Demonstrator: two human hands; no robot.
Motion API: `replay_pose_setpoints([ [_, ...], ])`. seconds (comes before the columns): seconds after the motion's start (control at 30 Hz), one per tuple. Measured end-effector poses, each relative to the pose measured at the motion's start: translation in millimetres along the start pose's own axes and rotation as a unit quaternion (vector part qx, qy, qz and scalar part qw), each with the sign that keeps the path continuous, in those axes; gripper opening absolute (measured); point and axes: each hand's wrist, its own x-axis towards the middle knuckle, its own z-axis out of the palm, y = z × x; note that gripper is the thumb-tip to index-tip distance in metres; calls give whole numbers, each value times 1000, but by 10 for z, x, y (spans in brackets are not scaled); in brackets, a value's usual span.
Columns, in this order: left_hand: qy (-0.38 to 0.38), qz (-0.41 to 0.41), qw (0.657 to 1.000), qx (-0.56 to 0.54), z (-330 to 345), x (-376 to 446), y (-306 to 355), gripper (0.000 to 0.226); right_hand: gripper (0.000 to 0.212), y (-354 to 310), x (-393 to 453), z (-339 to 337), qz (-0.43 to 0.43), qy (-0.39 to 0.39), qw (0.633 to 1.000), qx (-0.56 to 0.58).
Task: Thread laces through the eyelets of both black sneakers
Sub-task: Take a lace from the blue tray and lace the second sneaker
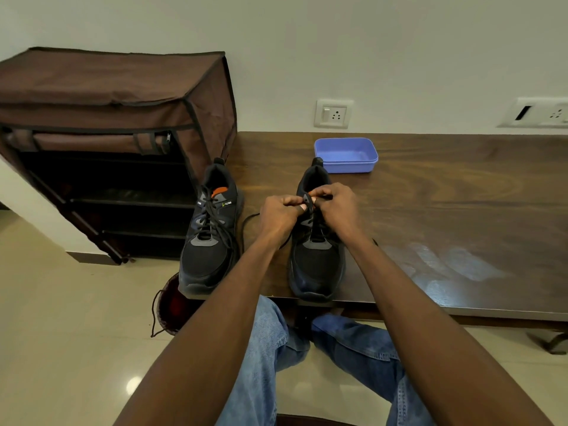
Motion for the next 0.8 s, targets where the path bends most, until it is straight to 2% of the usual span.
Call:
replay_pose_setpoints([
  [0.1, 6, 10, 1000, 7, -9, 4, 24, 14, 11, 16, 7, -5, 13, 29, 1000, 0],
  [0.27, 13, 36, 999, 0, 9, 37, 9, 21, 23, 10, 5, 26, 4, 8, 1000, -24],
  [0.47, 46, 33, 998, 16, 19, 83, -12, 13, 28, -40, 39, -52, 61, -33, 998, -11],
  [0.53, 84, 6, 996, -2, -13, 133, 4, 10, 31, -22, 44, -92, 84, -27, 996, 7],
  [0.57, 117, -19, 992, -50, -54, 147, 27, 8, 33, -13, 42, -112, 95, -28, 995, 19],
  [0.63, 207, -40, 952, -222, -198, 165, 94, 8, 36, -5, 42, -156, 115, -34, 992, 37],
  [0.7, 324, -3, 868, -375, -402, 172, 158, 7, 36, -5, 44, -197, 135, -30, 989, 55],
  [0.73, 374, 20, 829, -414, -493, 179, 166, 7, 36, -4, 43, -213, 139, -29, 988, 63],
  [0.77, 406, 30, 810, -422, -555, 202, 150, 8, 36, -9, 43, -230, 140, -33, 987, 65],
  [0.8, 411, 32, 814, -409, -587, 204, 131, 9, 36, -16, 40, -242, 140, -41, 987, 64],
])
